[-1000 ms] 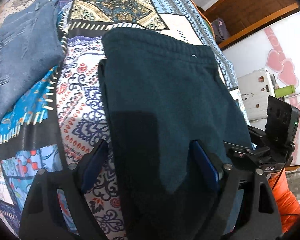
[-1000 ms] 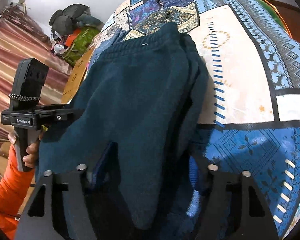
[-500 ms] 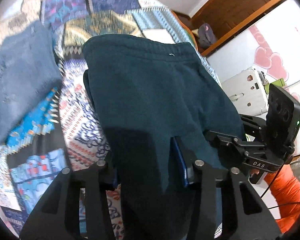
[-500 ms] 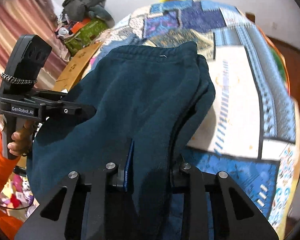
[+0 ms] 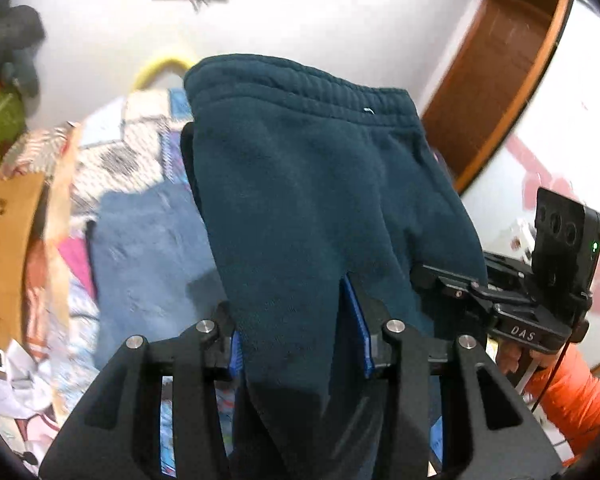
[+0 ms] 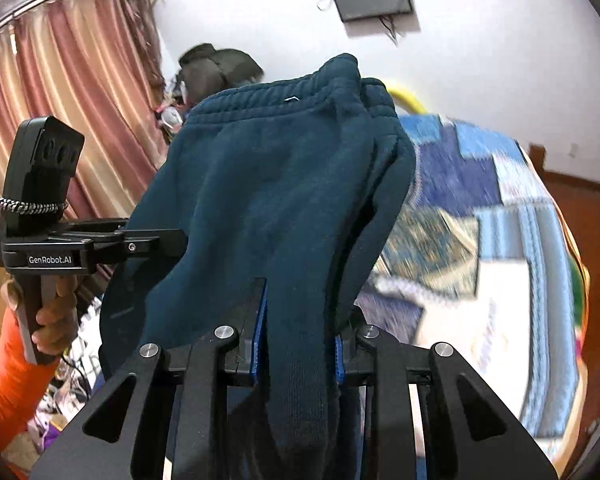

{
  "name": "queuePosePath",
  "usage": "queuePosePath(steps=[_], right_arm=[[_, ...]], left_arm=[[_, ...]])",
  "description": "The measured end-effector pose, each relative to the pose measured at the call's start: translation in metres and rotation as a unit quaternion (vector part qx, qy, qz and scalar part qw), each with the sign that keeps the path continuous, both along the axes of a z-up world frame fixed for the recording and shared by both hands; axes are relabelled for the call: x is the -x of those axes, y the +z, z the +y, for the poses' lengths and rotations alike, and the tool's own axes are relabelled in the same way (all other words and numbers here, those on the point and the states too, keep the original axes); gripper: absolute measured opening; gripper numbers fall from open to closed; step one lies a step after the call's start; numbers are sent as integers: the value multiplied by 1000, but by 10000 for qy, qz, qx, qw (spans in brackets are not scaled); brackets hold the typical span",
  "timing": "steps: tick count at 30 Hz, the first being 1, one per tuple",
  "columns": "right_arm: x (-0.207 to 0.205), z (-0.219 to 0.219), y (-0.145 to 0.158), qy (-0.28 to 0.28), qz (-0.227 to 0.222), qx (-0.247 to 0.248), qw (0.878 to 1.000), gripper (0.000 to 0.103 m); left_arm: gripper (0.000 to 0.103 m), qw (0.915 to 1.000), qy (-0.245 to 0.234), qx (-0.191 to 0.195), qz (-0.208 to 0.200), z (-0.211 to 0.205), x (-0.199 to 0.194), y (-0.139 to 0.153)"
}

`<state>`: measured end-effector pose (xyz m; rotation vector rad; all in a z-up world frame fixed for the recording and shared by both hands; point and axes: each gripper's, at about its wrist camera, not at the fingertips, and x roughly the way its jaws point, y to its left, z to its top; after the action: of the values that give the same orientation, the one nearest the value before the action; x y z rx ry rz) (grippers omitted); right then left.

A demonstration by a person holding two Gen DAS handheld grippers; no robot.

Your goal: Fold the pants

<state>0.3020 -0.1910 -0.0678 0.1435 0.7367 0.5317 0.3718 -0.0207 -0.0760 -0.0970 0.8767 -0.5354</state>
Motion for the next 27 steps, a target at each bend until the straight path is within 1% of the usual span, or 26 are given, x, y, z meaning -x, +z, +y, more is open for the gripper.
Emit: queuePosePath(steps=[3, 5, 8, 11, 14, 15, 17, 19, 24, 27], right_arm=[[-28, 21, 4, 88, -103, -23, 9999, 23], [-39, 34, 2, 129, -118, -28, 9998, 23], [-66, 54, -6, 177, -71, -3, 9998, 23], [-98, 79, -22, 219, 82, 76, 9997, 23], [-124, 99, -39, 244, 254, 176, 9992, 23], [-137, 107, -47, 242, 364, 193, 9989, 23], [-153, 117, -62, 224, 532, 218, 9981, 23], [-173, 126, -81, 204, 705, 283, 9969, 23], [-209, 140, -120, 221, 1087, 485, 9926, 23], [-221, 144, -140, 258, 1346, 577, 9889, 23]], left_arm=[[42, 9996, 234, 46, -133, 19, -18, 7], [42, 9991, 358, 56, -207, 33, -30, 7], [42, 9982, 560, 9, -223, 51, -57, -1], [42, 9965, 830, -8, -61, 70, -86, -17], [42, 9941, 1080, -76, 81, 84, -121, -45], [42, 9935, 1123, -92, 130, 88, -128, -51], [42, 9917, 1237, -149, 316, 98, -154, -73], [42, 9902, 1311, -198, 444, 105, -171, -91], [42, 9842, 1567, -235, 790, 121, -206, -138], [42, 9782, 1705, -221, 1168, 130, -225, -175]])
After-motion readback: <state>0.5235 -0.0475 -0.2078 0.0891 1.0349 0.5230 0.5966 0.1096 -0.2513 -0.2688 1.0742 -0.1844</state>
